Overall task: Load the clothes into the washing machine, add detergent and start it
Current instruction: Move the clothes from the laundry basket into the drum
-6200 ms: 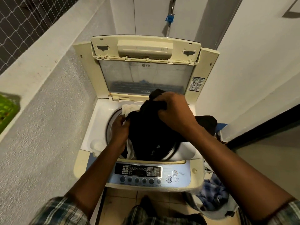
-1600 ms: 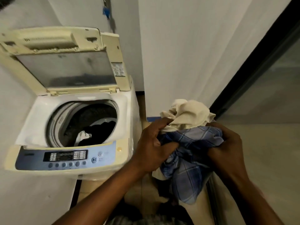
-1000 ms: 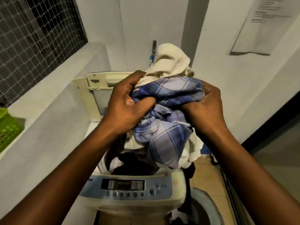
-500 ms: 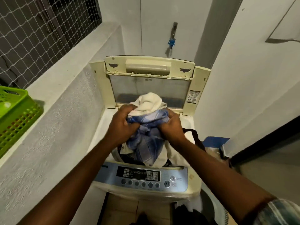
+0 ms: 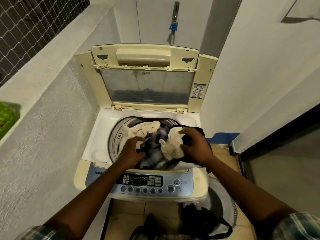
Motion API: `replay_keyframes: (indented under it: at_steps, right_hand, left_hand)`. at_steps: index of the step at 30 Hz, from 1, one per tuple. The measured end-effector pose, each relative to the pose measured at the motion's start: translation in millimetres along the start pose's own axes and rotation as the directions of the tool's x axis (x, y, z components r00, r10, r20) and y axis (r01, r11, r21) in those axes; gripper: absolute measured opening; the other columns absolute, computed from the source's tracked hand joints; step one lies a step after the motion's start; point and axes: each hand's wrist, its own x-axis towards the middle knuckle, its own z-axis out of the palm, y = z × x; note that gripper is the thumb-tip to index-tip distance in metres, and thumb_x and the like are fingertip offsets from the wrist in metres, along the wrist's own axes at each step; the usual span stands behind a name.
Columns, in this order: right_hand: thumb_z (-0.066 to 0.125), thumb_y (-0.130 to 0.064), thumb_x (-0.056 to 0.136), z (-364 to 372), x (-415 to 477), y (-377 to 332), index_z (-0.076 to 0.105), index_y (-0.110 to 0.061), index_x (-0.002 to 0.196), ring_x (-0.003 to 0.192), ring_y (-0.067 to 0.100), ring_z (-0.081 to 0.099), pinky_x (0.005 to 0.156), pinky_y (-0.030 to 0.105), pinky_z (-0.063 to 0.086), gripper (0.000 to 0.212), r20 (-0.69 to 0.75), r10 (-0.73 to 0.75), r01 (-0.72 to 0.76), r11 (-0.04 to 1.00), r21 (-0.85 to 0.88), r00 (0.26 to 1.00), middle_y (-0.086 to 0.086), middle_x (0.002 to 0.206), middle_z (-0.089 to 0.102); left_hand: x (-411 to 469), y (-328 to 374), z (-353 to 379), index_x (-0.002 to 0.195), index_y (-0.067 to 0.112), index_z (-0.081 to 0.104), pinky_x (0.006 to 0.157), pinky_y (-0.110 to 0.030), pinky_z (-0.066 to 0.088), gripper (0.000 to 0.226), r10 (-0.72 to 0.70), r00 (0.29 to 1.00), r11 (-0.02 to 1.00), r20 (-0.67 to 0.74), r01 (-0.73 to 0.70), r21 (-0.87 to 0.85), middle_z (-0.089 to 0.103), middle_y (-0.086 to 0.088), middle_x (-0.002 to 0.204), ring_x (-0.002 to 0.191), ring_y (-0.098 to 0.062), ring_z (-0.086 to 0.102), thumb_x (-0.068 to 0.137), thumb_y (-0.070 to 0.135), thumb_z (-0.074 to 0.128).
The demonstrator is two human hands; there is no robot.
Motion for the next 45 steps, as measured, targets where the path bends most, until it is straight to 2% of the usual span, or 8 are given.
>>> replay_keyframes:
  at_steps: [6,10,20,25,32,38,42,45]
  right_hand:
    - [0.093,-0.035,0.073,-49,-30,76,0.028,-0.03,0.161,0.157,0.029,0.018,0.122,0.049,0.026,0.109,0.058,0.334,-0.324,0.937,-0.134,0.941,0.006,0.171,0.017]
    - [0.088,-0.029,0.081,-45,-41,89,0.018,-0.044,0.161,0.143,0.028,0.043,0.114,0.059,0.044,0.108,0.243,0.451,-0.505,0.823,0.259,0.859,-0.007,0.159,0.037]
    - [0.072,-0.004,0.091,-49,-43,72,0.072,-0.016,0.111,0.101,0.03,0.071,0.094,0.054,0.06,0.023,-0.023,0.36,-0.35,0.918,0.188,0.933,0.008,0.1,0.072]
    - [0.07,0.001,0.09,-60,-28,4,0.074,-0.02,0.106,0.085,0.002,0.067,0.076,0.018,0.052,0.026,0.009,0.101,-0.101,0.995,0.0,0.995,-0.009,0.092,0.072]
    - [0.075,-0.006,0.09,-67,-12,-81,0.076,-0.019,0.11,0.085,0.001,0.067,0.075,0.008,0.049,0.023,0.058,-0.101,0.1,0.995,0.019,0.993,-0.011,0.097,0.071]
    - [0.087,-0.002,0.078,-97,-20,-73,0.057,-0.029,0.143,0.119,0.016,0.067,0.099,0.032,0.058,0.076,0.133,-0.072,0.006,0.897,0.442,0.988,0.001,0.132,0.067]
    - [0.097,-0.021,0.067,-77,-42,4,0.031,-0.038,0.157,0.139,0.015,0.042,0.116,0.042,0.042,0.113,0.16,0.271,-0.297,0.94,0.171,0.949,-0.005,0.158,0.039]
    - [0.098,-0.045,0.06,-44,-65,65,0.032,-0.038,0.156,0.138,0.023,0.047,0.112,0.047,0.047,0.117,0.225,0.406,-0.433,0.897,0.087,0.886,-0.005,0.152,0.047]
  left_hand:
    - [-3,12,35,0.137,0.016,0.055,0.094,-0.023,0.04,0.069,0.041,0.996,0.999,0.077,-0.041,-0.001,0.054,-0.006,0.14,0.126,-0.021,0.054,0.073,0.031,0.078]
    - [0,35,55,0.136,0.015,0.056,0.101,-0.024,0.039,0.069,0.085,0.992,0.996,0.095,-0.085,-0.009,0.055,-0.008,0.14,0.13,-0.021,0.053,0.073,0.027,0.082]
    - [-1,68,91,0.149,0.02,0.044,0.098,-0.014,0.031,0.079,0.154,0.976,0.988,0.155,-0.154,-0.008,0.048,-0.004,0.149,0.138,-0.02,0.047,0.081,0.03,0.084]
    - [-2,98,107,0.154,0.029,0.033,0.115,-0.039,0.043,0.111,0.228,0.964,0.971,0.135,-0.215,-0.103,0.048,-0.002,0.152,0.14,-0.02,0.047,0.062,0.048,0.091]
    - [-5,141,85,0.118,0.025,0.066,0.068,-0.01,0.041,0.024,0.202,0.966,0.961,-0.163,-0.227,-0.16,0.067,0.016,0.1,0.088,-0.001,0.064,0.095,0.03,0.065]
    - [-4,159,25,0.109,0.025,0.066,0.071,-0.015,0.049,0.026,0.216,0.928,0.904,-0.305,-0.308,-0.298,0.069,0.013,0.093,0.09,-0.007,0.067,0.09,0.01,0.072]
    - [-8,169,-15,0.11,0.029,0.065,0.087,-0.037,0.06,0.028,0.142,0.909,0.86,-0.392,-0.31,-0.406,0.071,0.008,0.099,0.097,-0.012,0.07,0.088,0.02,0.079]
    - [-11,175,-39,0.117,0.018,0.069,0.097,-0.048,0.059,0.035,0.093,0.911,0.812,-0.401,-0.303,-0.499,0.076,0.002,0.11,0.106,-0.018,0.072,0.085,0.023,0.082]
